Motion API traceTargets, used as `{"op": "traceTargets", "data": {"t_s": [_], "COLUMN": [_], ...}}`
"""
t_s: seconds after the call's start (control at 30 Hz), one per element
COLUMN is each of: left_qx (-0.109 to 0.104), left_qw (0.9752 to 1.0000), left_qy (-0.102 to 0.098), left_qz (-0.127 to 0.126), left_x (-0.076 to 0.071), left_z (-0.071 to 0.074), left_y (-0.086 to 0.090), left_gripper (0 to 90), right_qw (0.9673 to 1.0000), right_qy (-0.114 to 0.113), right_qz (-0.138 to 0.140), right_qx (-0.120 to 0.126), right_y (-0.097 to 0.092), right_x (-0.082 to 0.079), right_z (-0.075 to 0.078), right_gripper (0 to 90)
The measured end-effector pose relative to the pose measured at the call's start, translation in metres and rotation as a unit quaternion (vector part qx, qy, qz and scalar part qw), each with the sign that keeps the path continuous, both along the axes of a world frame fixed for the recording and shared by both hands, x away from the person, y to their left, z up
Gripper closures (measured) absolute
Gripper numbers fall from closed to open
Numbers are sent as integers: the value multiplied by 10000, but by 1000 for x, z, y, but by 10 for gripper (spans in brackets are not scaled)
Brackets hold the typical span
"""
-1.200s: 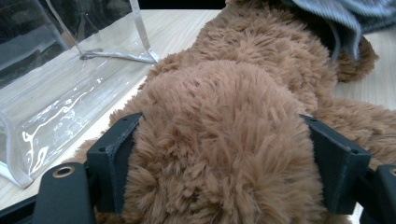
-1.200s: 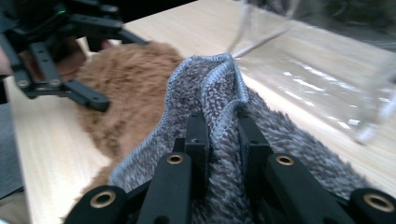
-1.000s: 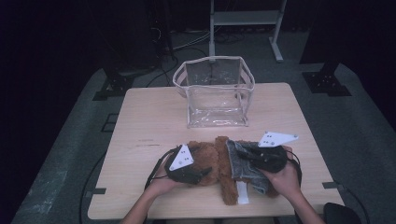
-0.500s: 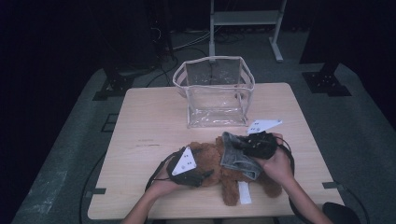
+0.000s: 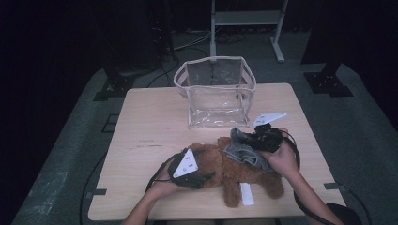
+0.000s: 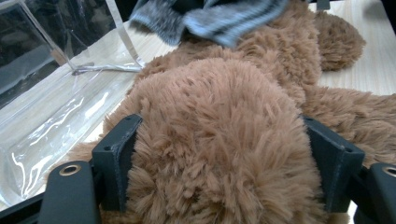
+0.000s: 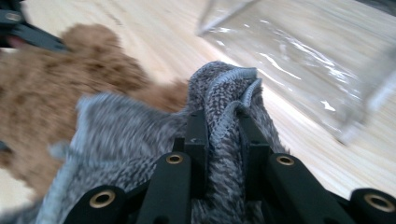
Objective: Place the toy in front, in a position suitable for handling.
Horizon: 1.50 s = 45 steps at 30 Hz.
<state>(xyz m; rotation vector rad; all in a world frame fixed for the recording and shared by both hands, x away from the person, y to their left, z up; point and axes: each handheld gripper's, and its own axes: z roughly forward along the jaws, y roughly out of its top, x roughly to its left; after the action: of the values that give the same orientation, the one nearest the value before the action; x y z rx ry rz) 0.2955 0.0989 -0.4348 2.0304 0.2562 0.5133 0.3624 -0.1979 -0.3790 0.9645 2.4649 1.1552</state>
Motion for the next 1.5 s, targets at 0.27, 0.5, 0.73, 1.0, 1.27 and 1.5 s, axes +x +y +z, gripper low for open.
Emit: {"op": "traceTargets", "data": {"t_s": [0.27, 0.5, 0.73, 1.0, 1.27, 1.5], "left_qx": [15, 1, -184, -110, -30, -174], "left_qw": [9999, 9994, 9962, 9969, 9986, 9986], "left_qy": [87, 181, 428, 392, 461, 344], "left_qz": [87, 309, 731, 671, 267, 357], "left_x": [4, 8, 14, 13, 12, 7], "left_z": [0, 0, 1, 4, 5, 4], "left_y": [6, 6, 8, 8, 25, 6], "left_gripper": [230, 239, 248, 216, 128, 225], "right_qw": [9988, 9965, 9918, 9938, 9933, 9914], "right_qy": [144, 90, -146, 143, -172, -373], "right_qz": [-460, -306, -69, -79, 25, 600], "right_qx": [124, 776, 1270, 1104, 1146, 1098], "right_y": [-49, -67, -68, -69, -70, -29], "right_x": [-7, -28, -42, -49, -61, -71], "right_z": [-12, -10, 12, -14, 4, 20], "right_gripper": [768, 774, 776, 776, 776, 774]}}
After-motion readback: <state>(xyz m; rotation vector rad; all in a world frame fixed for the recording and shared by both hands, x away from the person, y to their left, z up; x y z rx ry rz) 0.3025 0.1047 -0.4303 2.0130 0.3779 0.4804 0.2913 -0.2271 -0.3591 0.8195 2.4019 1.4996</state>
